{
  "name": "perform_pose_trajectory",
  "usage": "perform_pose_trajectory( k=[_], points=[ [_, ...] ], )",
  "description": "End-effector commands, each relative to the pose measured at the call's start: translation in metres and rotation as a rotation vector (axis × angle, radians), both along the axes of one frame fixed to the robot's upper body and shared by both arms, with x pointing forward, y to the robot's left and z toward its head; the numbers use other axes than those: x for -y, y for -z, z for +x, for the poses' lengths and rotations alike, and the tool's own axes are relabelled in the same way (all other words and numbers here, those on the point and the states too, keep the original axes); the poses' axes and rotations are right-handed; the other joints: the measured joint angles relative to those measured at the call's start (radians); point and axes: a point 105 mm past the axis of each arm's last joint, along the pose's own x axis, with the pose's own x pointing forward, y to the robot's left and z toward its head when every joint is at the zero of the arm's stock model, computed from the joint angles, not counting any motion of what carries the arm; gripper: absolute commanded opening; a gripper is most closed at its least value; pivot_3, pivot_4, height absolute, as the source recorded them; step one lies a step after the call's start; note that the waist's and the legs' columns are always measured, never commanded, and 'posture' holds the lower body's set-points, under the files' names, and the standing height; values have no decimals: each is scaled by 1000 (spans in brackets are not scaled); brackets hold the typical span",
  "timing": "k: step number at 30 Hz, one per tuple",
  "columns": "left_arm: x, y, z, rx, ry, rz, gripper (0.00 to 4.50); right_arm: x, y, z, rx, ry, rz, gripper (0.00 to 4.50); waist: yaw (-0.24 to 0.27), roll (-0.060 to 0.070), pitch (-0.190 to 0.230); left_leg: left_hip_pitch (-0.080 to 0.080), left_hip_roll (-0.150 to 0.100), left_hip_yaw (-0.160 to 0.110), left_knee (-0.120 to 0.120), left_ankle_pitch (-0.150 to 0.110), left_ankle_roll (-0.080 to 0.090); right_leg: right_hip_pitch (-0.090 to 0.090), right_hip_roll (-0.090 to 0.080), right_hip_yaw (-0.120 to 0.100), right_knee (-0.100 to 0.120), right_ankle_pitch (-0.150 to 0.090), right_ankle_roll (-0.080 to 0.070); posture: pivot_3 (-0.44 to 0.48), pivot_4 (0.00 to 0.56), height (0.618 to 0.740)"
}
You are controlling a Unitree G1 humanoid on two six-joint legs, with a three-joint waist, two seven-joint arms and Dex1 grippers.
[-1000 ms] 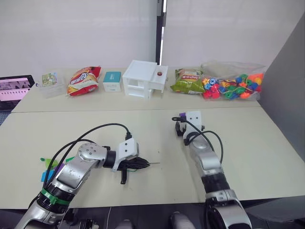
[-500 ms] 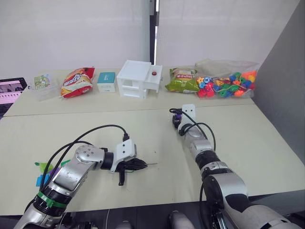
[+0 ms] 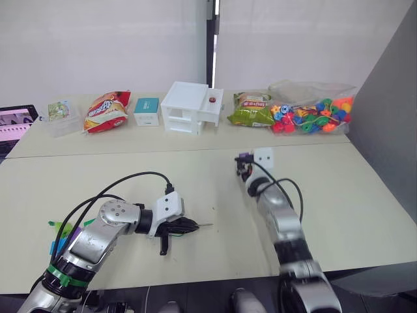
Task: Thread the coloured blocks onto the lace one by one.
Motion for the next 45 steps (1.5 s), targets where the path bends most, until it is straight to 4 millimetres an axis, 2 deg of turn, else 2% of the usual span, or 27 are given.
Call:
perform_pose_trajectory(
  k=[1, 3, 6, 9, 13, 19, 23, 24, 26, 31, 35, 37, 39, 42, 45],
  points=[
    [5, -9, -3, 27, 31, -24, 0, -14, -22, -48, 46, -67, -29, 1173, 8, 1, 0, 0, 0, 0, 1, 0, 0, 0, 0, 0, -1, 0, 0, 0, 150, 740],
    [5, -9, -3, 23, 36, -26, 0, -20, -16, -83, 7, -128, -51, 1173, 20, 1, 0, 1, 0, 0, 1, 0, 0, 0, 1, 0, -2, 0, 0, 0, 150, 740],
    [5, -8, -3, 19, 41, -24, 0, -23, -9, -107, -40, -187, -104, 1173, 22, 1, 0, 1, 0, 0, 2, 0, 0, 1, 0, 0, -4, 0, 0, 0, 150, 740],
    [6, -7, -4, 13, 56, -20, 0, -16, 17, -126, -166, -202, -131, 1173, 24, 0, 0, 3, 0, 1, 2, 0, 0, 5, 1, 0, -8, -1, 1, 0, 150, 740],
    [7, -6, -3, 8, 67, -19, 0, -15, 35, -133, -278, -206, -124, 1173, 28, 0, 0, 5, 0, 1, 2, 0, 0, 6, 1, 0, -9, -1, 1, 0, 150, 740],
    [6, -6, 0, 10, 71, -11, 0, -19, 53, -133, -365, -200, -109, 1173, 27, -1, 0, 6, 0, 1, 2, 0, 0, 7, 1, 0, -8, -1, 1, 0, 150, 740],
    [5, -6, 1, 12, 72, -4, 0, -15, 45, -128, -321, -173, -81, 1173, 25, -1, -1, 7, 1, 1, 1, 0, 0, 7, 1, 0, -8, -1, 1, 0, 150, 740],
    [5, -6, 1, 12, 72, -4, 0, -14, 42, -127, -308, -168, -76, 2197, 25, -1, -1, 7, 1, 1, 1, 0, 0, 7, 1, 0, -8, -1, 1, 0, 150, 740],
    [5, -7, 1, 13, 72, -4, 0, -14, 35, -126, -275, -179, -67, 2888, 26, -1, -1, 7, 0, 1, 1, 0, 0, 7, 1, 0, -8, -1, 1, 0, 150, 740],
    [4, -7, 2, 13, 68, -6, 0, -7, -4, -124, -119, -258, -95, 4488, 29, -1, -1, 5, 0, 1, 2, 0, 0, 7, 1, 0, -8, -1, 1, 0, 150, 740],
    [5, -7, 3, 14, 58, -11, 0, -11, -27, -128, -63, -506, -171, 4488, 31, -1, 0, 6, 0, 1, 2, 0, 0, 7, 1, 0, -8, -1, 1, 0, 150, 740],
    [6, -7, 3, 14, 57, -13, 0, -12, -31, -129, -63, -617, -206, 4488, 32, -1, 0, 6, 0, 1, 2, 0, 0, 7, 1, 0, -8, -1, 1, 0, 150, 740],
    [7, -7, 2, 13, 56, -15, 0, -12, -31, -134, -114, -837, -280, 4488, 33, -1, 0, 6, 0, 1, 2, 0, 0, 7, 1, 0, -8, -1, 1, 0, 150, 740],
    [8, -6, 1, 10, 57, -17, 0, -8, -27, -133, -186, -1071, -419, 4488, 37, -1, 0, 6, 0, 1, 2, 0, 0, 8, 1, 0, -9, -1, 1, 0, 150, 740],
    [8, -6, 0, 8, 57, -18, 0, -1, -12, -121, -214, -1255, -688, 4488, 37, -1, 1, 6, 0, 3, 3, 0, 1, 8, 1, 0, -10, -1, 1, 0, 150, 740]
  ],
)
